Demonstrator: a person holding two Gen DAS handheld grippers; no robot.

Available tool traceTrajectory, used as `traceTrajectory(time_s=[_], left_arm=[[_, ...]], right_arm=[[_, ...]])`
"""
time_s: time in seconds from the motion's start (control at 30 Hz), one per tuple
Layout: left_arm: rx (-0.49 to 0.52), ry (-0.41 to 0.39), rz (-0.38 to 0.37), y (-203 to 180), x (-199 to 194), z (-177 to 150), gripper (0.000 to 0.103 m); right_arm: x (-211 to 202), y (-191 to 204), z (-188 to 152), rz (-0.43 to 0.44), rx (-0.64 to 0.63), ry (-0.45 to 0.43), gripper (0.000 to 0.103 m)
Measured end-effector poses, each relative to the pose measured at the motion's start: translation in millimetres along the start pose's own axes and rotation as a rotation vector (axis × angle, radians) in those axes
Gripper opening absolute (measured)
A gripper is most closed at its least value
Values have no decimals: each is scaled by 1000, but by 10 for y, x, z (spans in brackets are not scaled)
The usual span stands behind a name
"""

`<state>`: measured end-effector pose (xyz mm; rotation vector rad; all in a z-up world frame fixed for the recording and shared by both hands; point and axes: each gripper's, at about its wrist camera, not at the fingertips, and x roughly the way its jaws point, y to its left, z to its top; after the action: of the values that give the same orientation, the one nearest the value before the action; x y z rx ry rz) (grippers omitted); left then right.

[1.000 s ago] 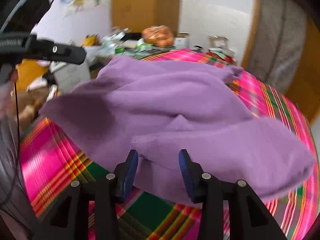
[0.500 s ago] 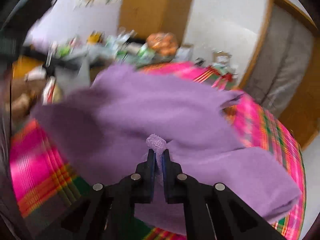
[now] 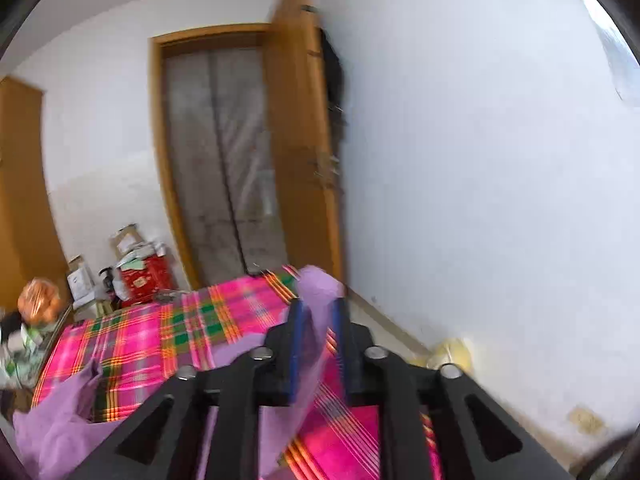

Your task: Fold clothes

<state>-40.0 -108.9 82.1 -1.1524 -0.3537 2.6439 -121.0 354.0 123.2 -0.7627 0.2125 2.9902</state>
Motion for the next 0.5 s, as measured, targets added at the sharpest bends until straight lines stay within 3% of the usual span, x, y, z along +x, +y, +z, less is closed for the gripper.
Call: traceTrajectory(time_s=[0.07,0.1,0.33,0.5], left_arm=[[34,17,-6,-87,44,-52,36],[51,25,-9,-131,66,-78,37],[169,83,-30,-436,219,-259,43],[250,130,-40,-667,358,-431,44]], right_arm=[[11,-319,42,-80,84,8,39],[58,-393,-28,-75,109,41,39],[591,-413,-914,163,260,377,39],[817,-347,-1040,235,322,426,39]])
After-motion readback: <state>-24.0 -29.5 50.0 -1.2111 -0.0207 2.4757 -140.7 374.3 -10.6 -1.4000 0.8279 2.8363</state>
